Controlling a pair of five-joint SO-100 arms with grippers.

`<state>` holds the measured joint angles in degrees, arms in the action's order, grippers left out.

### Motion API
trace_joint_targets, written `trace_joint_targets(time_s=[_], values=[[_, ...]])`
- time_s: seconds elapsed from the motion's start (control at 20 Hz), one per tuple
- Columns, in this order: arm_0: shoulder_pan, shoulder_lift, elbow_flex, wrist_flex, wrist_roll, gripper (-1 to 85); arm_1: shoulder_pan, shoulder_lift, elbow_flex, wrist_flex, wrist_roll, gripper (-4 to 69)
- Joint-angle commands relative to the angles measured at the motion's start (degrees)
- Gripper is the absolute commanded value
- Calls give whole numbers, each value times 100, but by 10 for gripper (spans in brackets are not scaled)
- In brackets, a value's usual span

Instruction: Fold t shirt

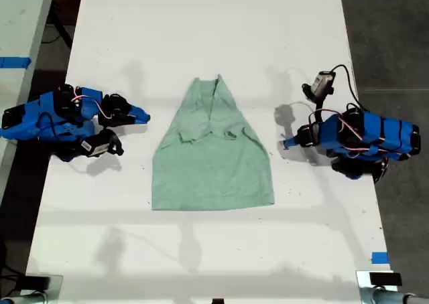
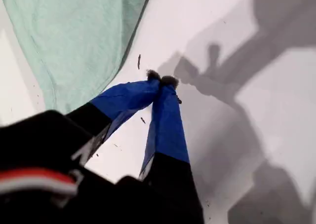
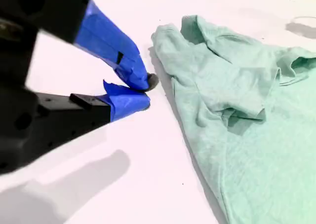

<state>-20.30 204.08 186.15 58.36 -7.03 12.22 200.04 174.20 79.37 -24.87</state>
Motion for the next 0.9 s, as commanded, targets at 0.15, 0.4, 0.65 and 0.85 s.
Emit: trace_joint_targets(time_s=[0.15, 0.4, 0.65, 0.85], values=[[97, 123, 229, 0, 448, 30, -53, 53, 325, -149, 0, 2], [44, 123, 229, 0, 2522, 87, -44, 53, 325, -149, -9, 2], [44, 123, 229, 0, 2593, 87, -44, 53, 325, -149, -18, 2], [44, 123, 229, 0, 2593, 87, -53, 53, 325, -149, -18, 2]])
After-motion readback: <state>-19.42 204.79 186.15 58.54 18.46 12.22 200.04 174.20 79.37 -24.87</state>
